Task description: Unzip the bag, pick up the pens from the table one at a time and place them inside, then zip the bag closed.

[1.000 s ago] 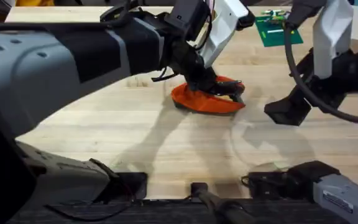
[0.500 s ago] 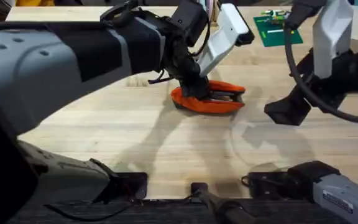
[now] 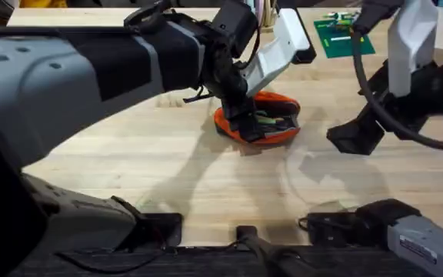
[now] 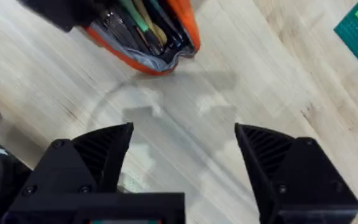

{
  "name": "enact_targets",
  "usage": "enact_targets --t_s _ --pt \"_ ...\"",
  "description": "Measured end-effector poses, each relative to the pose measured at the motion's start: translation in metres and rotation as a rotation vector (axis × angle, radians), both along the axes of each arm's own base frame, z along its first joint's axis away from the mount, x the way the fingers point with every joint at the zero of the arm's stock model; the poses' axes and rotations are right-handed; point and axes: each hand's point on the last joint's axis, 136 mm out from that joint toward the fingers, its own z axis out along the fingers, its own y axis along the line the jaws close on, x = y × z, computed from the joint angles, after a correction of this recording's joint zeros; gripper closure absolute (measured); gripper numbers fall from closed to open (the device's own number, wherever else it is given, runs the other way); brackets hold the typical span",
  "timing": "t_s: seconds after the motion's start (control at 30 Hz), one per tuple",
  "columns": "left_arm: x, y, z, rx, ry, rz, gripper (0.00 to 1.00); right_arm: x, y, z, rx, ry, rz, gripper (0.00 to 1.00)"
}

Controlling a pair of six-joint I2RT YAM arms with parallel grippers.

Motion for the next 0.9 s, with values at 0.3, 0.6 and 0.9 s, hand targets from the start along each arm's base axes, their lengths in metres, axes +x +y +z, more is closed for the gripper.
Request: enact_targets --t_s 0.3,0.6,0.9 --pt "0.005 -0.001 0.009 0.002 -0.015 0.006 0.009 0.000 0.000 0.000 0.000 0.000 0.000 0.003" --pt "0.026 0.024 0.057 -0.020 -0.070 0.093 0.008 0.000 0.000 0.000 0.000 0.000 -0.001 0.003" --pt "0.038 0.087 0.087 -0.085 -0.043 0.266 0.008 0.002 0.000 0.001 0.011 -0.006 -0.019 0.004"
